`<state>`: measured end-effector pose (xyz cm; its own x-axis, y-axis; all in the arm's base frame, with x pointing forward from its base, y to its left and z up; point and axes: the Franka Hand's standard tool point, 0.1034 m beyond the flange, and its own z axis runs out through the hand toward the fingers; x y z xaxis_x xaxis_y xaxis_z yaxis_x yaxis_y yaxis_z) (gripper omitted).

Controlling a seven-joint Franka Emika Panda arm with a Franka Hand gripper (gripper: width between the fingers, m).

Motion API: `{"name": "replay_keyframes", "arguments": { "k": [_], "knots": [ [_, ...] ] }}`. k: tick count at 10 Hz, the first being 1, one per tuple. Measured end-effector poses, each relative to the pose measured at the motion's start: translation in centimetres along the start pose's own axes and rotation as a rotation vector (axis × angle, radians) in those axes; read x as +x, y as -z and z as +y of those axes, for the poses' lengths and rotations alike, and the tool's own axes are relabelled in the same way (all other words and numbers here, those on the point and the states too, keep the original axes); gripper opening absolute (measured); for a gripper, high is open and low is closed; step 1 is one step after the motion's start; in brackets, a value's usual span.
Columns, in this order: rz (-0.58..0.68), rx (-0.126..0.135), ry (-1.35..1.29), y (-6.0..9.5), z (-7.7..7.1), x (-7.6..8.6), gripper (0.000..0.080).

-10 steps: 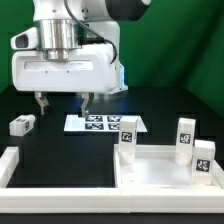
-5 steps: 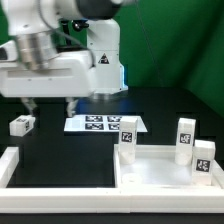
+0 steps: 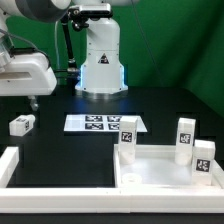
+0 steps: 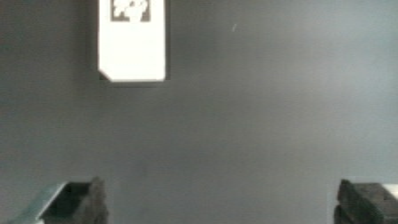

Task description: Assemble square table

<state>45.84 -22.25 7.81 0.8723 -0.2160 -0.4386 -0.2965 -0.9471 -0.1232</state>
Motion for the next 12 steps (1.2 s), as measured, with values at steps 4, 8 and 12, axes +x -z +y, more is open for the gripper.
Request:
{"name": "replay_keyframes", "arguments": {
  "k": [4, 8, 12],
  "knots": [
    [-0.228, 0.041, 0.029, -2.4, 2.3, -1.2, 0.0648],
    [-0.244, 0.046, 0.028, -2.6, 2.1, -1.3, 0.0648],
    [-0.362, 0.057, -0.031, -6.9, 4.5, -3.1, 0.0648]
  ]
}}
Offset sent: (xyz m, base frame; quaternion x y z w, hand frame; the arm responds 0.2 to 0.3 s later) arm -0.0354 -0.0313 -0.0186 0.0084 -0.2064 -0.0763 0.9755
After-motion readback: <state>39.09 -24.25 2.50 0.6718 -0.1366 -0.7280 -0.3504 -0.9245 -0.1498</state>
